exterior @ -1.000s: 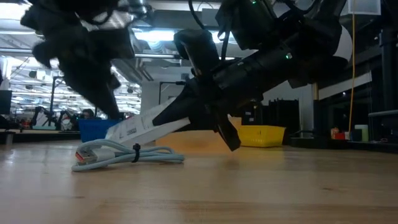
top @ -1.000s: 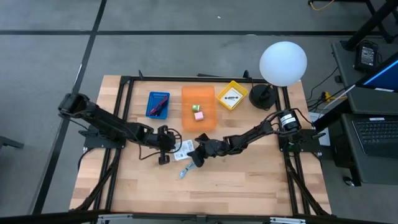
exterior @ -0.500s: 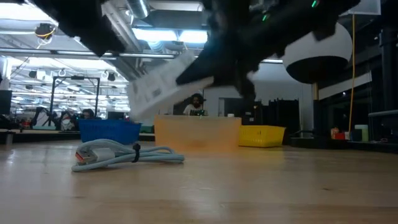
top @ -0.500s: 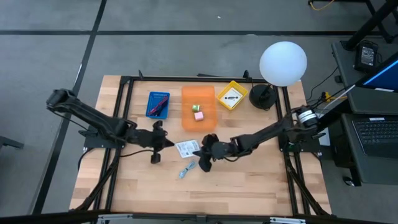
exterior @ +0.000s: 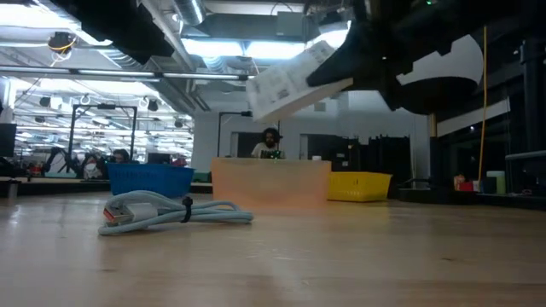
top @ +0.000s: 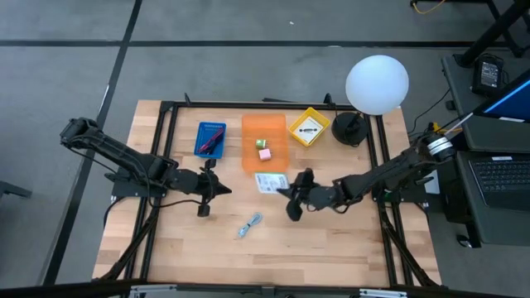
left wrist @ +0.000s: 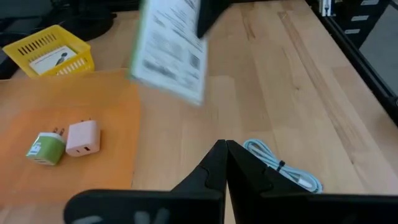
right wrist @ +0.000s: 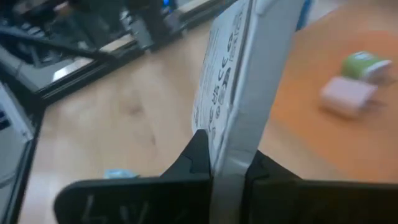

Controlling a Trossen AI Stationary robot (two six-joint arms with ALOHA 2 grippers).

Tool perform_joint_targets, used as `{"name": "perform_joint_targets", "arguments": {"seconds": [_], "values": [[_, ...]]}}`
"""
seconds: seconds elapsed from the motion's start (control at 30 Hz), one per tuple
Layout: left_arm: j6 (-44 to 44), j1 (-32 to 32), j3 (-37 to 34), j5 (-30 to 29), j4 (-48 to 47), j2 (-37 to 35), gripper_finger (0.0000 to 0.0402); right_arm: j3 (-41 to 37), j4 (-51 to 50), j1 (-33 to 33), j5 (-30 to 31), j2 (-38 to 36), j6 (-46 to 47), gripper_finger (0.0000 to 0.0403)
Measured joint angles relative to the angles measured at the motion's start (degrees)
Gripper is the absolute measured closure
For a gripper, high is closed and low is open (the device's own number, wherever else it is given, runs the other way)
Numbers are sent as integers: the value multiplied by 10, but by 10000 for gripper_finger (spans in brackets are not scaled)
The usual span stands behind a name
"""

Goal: Pick and place items into bin
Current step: Put the left card reader box into the yellow basket

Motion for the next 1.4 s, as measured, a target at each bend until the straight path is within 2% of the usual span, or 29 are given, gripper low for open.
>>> {"name": "perform_joint_targets", "arguments": {"seconds": [0.2,0.33,0.43,0.5,0.7,0.9,1.03,1.2,1.4], "values": [[0,0,0,-1,0,0,400,-34,-16,-13,33,-62,-18,391],[7,0,0,-15,9,0,400,-44,-22,-31,33,-73,-32,391],[49,4,0,-20,21,0,400,-45,-25,-47,33,-73,-46,391],[66,14,0,-27,31,0,400,-45,-25,-59,33,-73,-63,391],[75,62,1,-96,35,0,400,-41,-24,-98,32,-73,-129,391],[144,112,1,-106,35,0,400,-40,-43,-146,32,-75,-167,391],[158,134,1,-106,35,0,400,-20,-130,-175,45,-75,-161,391],[161,151,1,-105,35,0,400,49,-297,-189,84,-75,-135,391],[161,157,1,-105,34,0,400,117,-475,-206,104,-75,-118,391]]}}
